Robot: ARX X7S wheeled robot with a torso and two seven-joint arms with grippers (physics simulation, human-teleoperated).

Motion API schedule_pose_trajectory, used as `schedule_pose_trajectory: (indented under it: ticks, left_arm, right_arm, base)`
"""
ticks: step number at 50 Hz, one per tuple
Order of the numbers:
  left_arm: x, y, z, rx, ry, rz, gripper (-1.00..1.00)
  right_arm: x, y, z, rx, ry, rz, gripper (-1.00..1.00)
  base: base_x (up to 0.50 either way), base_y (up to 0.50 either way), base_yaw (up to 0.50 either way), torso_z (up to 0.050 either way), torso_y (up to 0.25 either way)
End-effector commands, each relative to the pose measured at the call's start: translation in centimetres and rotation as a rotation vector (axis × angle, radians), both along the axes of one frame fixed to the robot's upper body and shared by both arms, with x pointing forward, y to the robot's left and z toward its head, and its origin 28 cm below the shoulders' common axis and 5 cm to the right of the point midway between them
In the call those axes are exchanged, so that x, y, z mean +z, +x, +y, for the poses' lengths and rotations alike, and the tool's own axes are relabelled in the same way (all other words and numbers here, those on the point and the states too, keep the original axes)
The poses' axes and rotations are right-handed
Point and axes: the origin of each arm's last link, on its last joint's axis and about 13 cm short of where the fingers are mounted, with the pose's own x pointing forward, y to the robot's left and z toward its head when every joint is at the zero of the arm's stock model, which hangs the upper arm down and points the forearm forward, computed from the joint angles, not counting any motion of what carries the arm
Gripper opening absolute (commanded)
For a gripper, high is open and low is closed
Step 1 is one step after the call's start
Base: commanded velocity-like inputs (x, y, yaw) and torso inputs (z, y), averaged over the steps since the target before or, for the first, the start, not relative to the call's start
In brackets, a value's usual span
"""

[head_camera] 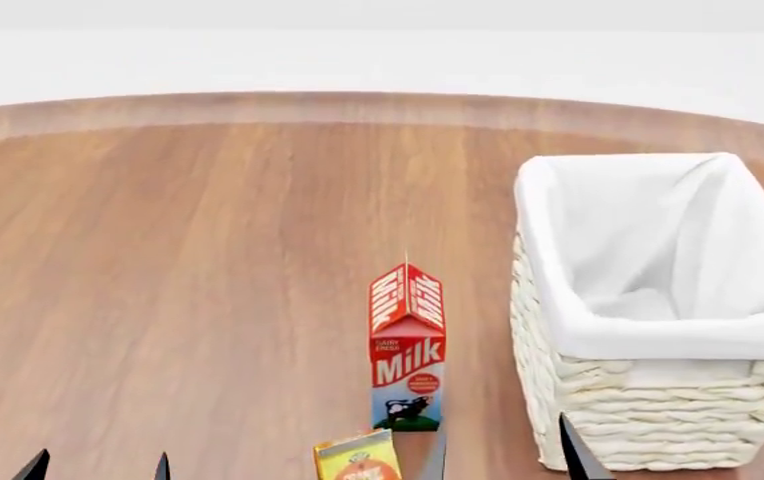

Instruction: Pick up the orange juice, and put it in the basket.

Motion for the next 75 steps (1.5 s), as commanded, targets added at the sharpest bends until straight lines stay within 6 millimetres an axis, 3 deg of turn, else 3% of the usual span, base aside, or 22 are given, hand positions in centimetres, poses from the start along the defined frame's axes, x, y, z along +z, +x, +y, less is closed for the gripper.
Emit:
schedule_pose_trajectory:
  ticks: [1,13,27,28,29,75]
  left_arm:
    - [0.0,0.0,0.0,0.0,0.0,0.0,1.0]
    - [0.0,0.0,0.0,0.0,0.0,0.0,1.0]
    - [0.0,0.0,0.0,0.0,0.0,0.0,1.0]
    - [0.0,0.0,0.0,0.0,0.0,0.0,1.0]
    - [0.0,0.0,0.0,0.0,0.0,0.0,1.0]
    - [0.0,0.0,0.0,0.0,0.0,0.0,1.0]
  right_arm:
    - [-0.2,0.0,0.0,0.0,0.004,0.004,1.0]
    - [0.2,-0.4,0.0,0.003,0.001,-0.003,1.0]
    - [1.2,-4.0,0.6,0.088,-0.004,-0.027,1.0]
    - [-2.9,-7.8,1.2,0.189,-0.056,0.088,1.0]
    - [-2.5,-7.8,1.2,0.192,-0.03,0.007,1.0]
    - [-6.5,-8.1,2.7,0.231,-0.032,0.079,1.0]
  base:
    - [0.23,0.0,0.0,0.0,0.0]
    - [0.16,0.0,0.0,0.0,0.0]
    - [0.0,0.0,0.0,0.0,0.0]
    - [0.0,0.0,0.0,0.0,0.0]
    - [0.0,0.0,0.0,0.0,0.0]
    - [0.0,0.0,0.0,0.0,0.0]
